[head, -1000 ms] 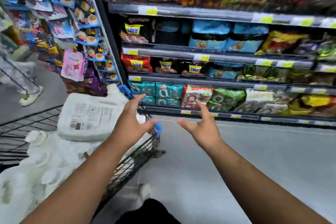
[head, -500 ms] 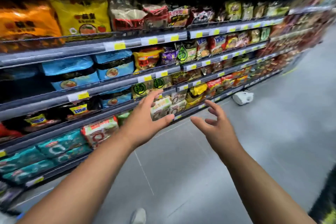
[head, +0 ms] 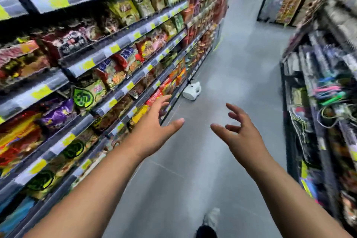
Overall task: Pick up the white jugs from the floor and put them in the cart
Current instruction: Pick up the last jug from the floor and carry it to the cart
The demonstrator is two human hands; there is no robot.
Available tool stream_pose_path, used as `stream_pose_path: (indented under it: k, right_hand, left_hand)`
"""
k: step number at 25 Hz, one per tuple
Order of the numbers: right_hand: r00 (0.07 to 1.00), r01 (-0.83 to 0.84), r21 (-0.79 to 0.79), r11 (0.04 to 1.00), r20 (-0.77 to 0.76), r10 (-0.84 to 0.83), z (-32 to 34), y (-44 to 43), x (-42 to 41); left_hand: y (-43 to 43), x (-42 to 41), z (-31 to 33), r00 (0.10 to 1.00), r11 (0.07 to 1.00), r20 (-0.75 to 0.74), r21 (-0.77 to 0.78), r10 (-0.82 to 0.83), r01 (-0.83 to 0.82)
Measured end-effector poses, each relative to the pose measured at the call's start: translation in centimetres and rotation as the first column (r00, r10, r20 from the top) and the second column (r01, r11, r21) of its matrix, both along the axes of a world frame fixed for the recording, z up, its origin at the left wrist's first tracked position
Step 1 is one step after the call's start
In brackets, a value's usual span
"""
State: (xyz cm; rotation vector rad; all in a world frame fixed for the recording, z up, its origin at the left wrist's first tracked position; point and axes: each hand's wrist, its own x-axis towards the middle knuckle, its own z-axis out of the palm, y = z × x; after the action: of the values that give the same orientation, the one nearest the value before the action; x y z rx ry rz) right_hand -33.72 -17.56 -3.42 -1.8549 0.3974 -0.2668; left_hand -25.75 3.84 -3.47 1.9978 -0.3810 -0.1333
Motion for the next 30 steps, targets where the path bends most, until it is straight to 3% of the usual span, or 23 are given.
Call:
stream_pose_path:
  k: [6,12,21,30]
  right_hand:
    - [0.999,-0.022,-0.028,0.999,-0.034,0.021,-0.5,-11.6,16.5]
    - [0.993,-0.094,0.03,0.995,-0.07,0.096,-0.6,-18.6,34.0]
    - [0.981,-0.092,0.036,0.995,-0.165,0.097,-5.8,-25.8,62.2]
    - [0.964,-0.069,0.081,0.994,-0.25,0.087,-12.2,-36.2,84.1]
  left_hand:
    - [-11.7,15.2,-1.5,0.999,0.999,-0.049,0.031,0.007,-0.006]
    - [-18.3,30.4,-2.0,0.989,0.994,-0.112,-0.044,0.093,-0.098]
    - [-26.0,59.8,-7.5,0.969,0.998,-0.241,-0.04,0.046,-0.058]
    - [-35.9,80.6,-14.2,0.944,0.997,-0.322,0.063,0.066,-0.048]
